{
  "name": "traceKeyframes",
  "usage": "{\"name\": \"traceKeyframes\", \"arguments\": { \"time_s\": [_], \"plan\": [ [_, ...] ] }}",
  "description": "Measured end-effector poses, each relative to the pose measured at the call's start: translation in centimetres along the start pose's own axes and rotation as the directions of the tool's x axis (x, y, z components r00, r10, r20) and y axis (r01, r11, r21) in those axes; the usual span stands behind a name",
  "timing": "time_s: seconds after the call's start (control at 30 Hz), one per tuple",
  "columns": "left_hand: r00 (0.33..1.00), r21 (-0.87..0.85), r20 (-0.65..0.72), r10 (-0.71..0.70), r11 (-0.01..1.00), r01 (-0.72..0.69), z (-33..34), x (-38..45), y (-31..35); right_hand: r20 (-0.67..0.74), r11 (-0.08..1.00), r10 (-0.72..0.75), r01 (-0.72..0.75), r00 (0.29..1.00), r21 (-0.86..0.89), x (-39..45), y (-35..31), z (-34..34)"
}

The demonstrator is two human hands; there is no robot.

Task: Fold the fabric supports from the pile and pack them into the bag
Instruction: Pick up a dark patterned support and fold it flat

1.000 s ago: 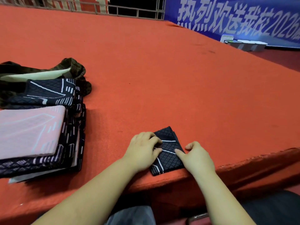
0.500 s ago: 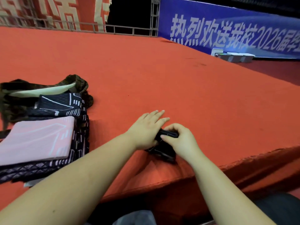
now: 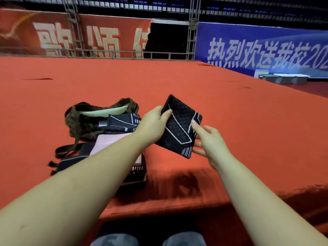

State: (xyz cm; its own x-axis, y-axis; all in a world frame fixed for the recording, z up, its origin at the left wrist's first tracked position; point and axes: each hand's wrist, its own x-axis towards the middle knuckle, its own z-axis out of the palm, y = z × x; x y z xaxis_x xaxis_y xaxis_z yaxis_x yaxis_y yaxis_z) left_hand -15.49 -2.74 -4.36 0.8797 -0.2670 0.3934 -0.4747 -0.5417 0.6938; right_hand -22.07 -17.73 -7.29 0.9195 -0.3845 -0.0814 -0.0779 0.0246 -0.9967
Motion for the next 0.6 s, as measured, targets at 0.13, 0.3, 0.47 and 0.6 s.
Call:
{"name": "traceKeyframes", "arguments": {
  "time_s": [0.13, 0.3, 0.47, 0.6],
  "plan": [
    [0.979, -0.179, -0.062, -0.193, 0.967, 0.179, -3.5, -1.2, -2.3, 0.111, 0.998, -0.061, 0.057, 0.992, 0.04, -0.7, 0.2, 5.1],
    [0.945, -0.252, -0.021, -0.325, 0.917, 0.31, -8.0, -2.6, -5.0, 0.116, 0.999, -0.042, 0.04, 0.992, 0.021, -0.1, -0.5, 10.6],
    [0.872, -0.426, 0.12, -0.475, 0.769, 0.477, -11.2, -1.9, -7.0, 0.124, 0.991, -0.102, 0.112, 0.987, -0.076, 2.1, -2.0, 14.5],
    [0.852, -0.505, 0.203, -0.483, 0.694, 0.514, -13.1, -0.1, -8.0, 0.084, 0.953, -0.193, 0.207, 0.978, -0.22, 4.7, -4.3, 15.9]
  ]
}}
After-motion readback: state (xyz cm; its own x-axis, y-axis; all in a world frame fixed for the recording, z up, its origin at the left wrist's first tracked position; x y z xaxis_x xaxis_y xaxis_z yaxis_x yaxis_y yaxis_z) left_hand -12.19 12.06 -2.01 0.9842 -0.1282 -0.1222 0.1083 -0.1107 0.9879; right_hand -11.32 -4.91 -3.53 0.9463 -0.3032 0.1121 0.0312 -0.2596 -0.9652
